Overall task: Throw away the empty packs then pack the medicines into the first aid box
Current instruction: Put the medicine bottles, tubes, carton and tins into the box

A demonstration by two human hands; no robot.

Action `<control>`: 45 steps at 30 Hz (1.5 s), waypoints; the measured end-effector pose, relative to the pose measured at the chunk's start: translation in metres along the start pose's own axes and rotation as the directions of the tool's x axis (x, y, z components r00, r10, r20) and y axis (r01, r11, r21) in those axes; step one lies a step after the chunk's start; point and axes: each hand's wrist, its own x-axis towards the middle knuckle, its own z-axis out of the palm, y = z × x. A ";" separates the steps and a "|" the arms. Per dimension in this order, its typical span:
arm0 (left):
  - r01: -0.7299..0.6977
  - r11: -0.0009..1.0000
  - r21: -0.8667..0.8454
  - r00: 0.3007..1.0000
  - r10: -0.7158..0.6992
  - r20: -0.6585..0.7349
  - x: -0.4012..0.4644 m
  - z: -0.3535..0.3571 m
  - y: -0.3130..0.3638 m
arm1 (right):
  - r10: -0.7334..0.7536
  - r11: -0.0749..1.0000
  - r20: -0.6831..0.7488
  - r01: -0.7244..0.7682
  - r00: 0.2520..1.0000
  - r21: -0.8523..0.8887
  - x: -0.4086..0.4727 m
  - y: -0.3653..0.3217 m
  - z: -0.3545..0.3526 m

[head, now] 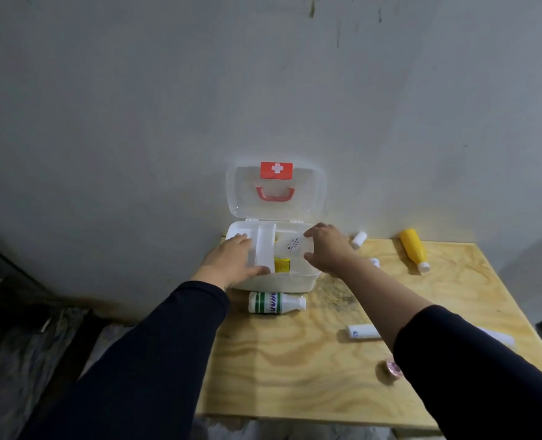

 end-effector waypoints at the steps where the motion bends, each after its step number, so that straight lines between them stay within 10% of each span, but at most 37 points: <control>1: -0.015 1.000 0.021 1.000 0.015 0.010 0.004 0.000 -0.002 | 0.002 1.000 0.014 -0.003 1.000 0.015 0.006 -0.002 0.004; 19: -0.080 0.986 0.148 0.996 0.085 -0.026 0.021 0.020 -0.015 | 0.043 0.973 -0.020 -0.037 0.999 0.229 0.044 -0.022 0.051; 36: -0.113 0.980 0.162 0.994 0.111 0.023 0.020 0.017 -0.008 | -0.001 0.929 -0.458 0.171 0.889 0.329 -0.059 0.015 0.069; 45: -0.119 0.976 0.180 0.993 0.115 0.029 0.020 0.018 -0.006 | 0.048 0.918 -0.073 -0.015 0.996 0.395 -0.070 0.021 0.109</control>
